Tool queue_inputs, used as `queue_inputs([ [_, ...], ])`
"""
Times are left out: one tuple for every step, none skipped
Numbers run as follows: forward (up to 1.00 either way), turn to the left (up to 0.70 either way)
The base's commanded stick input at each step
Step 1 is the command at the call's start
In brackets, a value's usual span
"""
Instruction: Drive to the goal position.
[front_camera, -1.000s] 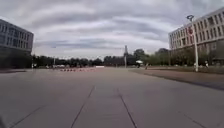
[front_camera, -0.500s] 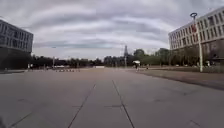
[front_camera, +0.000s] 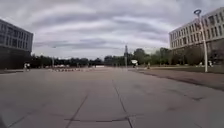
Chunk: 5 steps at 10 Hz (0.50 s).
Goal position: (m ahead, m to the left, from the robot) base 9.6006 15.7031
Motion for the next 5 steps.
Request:
queue_inputs([
  [0.85,0.00],
  [0.85,0.00],
  [0.85,0.00],
  [0.85,0.00],
  [0.85,0.00],
])
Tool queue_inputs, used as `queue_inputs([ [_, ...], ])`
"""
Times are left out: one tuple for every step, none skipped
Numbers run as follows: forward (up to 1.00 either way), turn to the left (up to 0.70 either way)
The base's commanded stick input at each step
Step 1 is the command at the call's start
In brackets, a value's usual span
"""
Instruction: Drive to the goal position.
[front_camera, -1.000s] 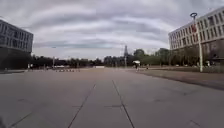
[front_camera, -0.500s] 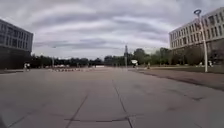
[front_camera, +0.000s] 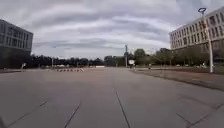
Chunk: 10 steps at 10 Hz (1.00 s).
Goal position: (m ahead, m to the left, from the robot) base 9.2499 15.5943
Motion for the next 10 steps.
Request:
queue_inputs([
  [0.85,0.00],
  [0.85,0.00],
  [0.85,0.00],
  [0.85,0.00],
  [0.85,0.00],
  [0.85,0.00],
  [0.85,0.00],
  [0.85,0.00],
  [0.85,0.26],
  [0.85,0.34],
])
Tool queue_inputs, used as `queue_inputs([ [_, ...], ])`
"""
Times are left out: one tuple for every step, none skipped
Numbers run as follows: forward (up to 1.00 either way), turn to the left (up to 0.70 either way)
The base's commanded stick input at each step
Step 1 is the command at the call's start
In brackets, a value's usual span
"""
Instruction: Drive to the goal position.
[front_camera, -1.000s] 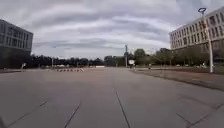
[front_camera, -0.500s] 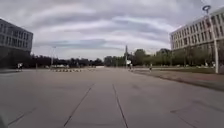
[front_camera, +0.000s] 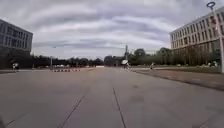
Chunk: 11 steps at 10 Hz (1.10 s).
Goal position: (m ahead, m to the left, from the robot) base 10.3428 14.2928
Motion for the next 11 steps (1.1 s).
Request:
queue_inputs([
  [0.85,0.34],
  [0.85,0.34],
  [0.85,0.34],
  [0.85,0.34],
  [0.85,0.34],
  [0.85,0.31],
  [0.85,0.11],
  [0.85,0.00],
  [0.85,0.00],
  [0.85,0.00],
  [0.85,0.00],
])
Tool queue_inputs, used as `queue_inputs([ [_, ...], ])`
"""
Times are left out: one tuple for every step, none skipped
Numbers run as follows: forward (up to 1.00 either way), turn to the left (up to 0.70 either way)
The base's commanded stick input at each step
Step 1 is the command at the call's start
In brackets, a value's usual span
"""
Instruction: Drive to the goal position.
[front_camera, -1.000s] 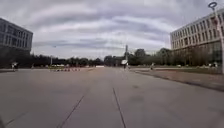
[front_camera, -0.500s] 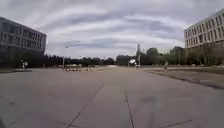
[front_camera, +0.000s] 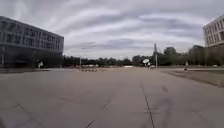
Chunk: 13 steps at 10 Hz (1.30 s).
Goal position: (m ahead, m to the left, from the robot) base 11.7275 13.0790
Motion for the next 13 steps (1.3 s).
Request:
queue_inputs([
  [0.85,0.00],
  [0.85,0.00],
  [0.85,0.00],
  [0.85,0.00],
  [0.85,0.00],
  [0.85,0.00],
  [0.85,0.00],
  [0.85,0.00],
  [0.85,0.00],
  [0.85,0.00],
  [0.85,0.34],
  [0.85,0.34],
  [0.85,0.34],
])
